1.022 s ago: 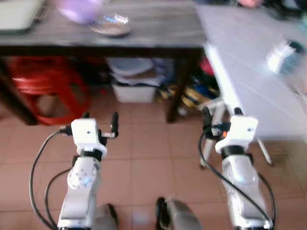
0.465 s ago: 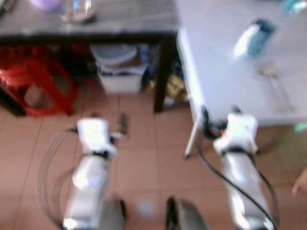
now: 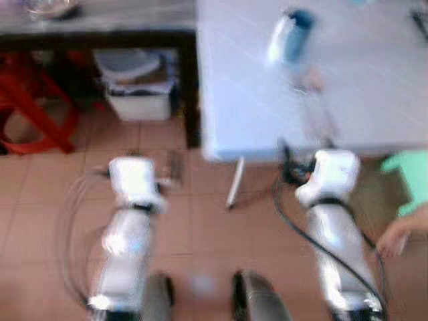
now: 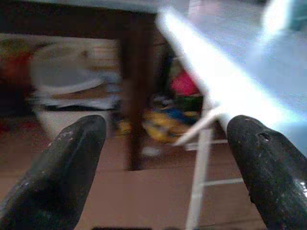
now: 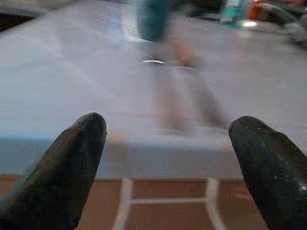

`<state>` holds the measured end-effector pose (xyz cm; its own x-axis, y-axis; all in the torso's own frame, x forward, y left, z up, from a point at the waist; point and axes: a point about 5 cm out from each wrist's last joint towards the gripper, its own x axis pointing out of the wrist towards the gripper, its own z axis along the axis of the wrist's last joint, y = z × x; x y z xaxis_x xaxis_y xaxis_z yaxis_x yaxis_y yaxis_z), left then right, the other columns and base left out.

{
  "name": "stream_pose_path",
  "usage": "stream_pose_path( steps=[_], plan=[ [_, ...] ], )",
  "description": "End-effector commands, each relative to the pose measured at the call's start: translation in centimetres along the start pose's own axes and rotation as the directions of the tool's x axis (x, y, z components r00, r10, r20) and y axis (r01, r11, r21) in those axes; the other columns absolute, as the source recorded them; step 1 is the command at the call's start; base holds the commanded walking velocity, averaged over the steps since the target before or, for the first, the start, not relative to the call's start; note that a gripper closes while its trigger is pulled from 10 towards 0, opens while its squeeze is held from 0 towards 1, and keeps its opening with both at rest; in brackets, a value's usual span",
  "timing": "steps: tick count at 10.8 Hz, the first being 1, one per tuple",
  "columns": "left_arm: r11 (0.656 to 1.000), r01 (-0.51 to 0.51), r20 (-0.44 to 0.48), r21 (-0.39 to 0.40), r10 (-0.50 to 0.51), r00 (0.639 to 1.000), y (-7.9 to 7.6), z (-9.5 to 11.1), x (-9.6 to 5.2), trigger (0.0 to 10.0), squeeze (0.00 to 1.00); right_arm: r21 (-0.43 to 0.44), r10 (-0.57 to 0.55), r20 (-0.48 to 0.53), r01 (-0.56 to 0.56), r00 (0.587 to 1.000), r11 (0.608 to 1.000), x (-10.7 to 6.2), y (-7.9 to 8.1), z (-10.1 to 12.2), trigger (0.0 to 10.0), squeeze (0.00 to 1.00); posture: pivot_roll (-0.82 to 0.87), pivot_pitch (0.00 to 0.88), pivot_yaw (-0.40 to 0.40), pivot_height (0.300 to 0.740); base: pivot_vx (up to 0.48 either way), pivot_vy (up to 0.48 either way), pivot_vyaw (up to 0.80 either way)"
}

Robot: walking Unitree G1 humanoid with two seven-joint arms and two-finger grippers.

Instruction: Setting the table

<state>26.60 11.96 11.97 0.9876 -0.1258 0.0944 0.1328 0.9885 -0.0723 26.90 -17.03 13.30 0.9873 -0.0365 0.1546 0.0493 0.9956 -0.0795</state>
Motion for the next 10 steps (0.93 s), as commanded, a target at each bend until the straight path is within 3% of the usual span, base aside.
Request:
stream_pose_path(
  steps=[1,3,5,8,10],
  plan=[
    [1.000,-0.019,-0.010,0.023,0.019,1.000,0.8,-0.1,-0.2,10.0,0.00,0.015,0.004,0.015,-0.004,1.000,1.000,0.0,0.4,0.3,10.0,0.00,-0.05,0.243,-0.016,0.740,0.000,-0.405,0.00],
    [0.999,-0.045,0.027,0.031,0.044,0.999,1.1,0.6,-0.1,10.0,0.00,0.022,0.002,0.034,-0.003,0.999,1.000,0.0,0.7,0.5,10.0,0.00,-0.06,0.241,0.008,0.740,0.000,0.000,0.00],
    [1.000,0.027,0.047,0.014,-0.027,0.999,0.4,1.1,0.2,10.0,0.00,0.013,0.015,0.041,-0.015,0.999,1.000,-0.1,1.3,0.7,10.0,0.00,-0.06,0.254,0.014,0.740,0.000,0.000,0.00],
    [0.999,0.037,0.066,-0.013,-0.036,0.997,0.2,1.7,0.3,10.0,0.00,-0.009,0.016,0.058,-0.016,0.998,1.000,0.2,0.9,0.9,10.0,0.00,-0.06,0.265,0.007,0.740,0.301,0.000,0.65],
    [0.999,0.040,0.070,-0.024,-0.039,0.997,0.1,1.8,0.2,10.0,0.00,0.001,0.010,0.066,-0.010,0.998,1.000,0.6,0.9,1.2,10.0,0.00,-0.06,0.272,0.003,0.740,0.302,0.000,0.00]
  ],
)
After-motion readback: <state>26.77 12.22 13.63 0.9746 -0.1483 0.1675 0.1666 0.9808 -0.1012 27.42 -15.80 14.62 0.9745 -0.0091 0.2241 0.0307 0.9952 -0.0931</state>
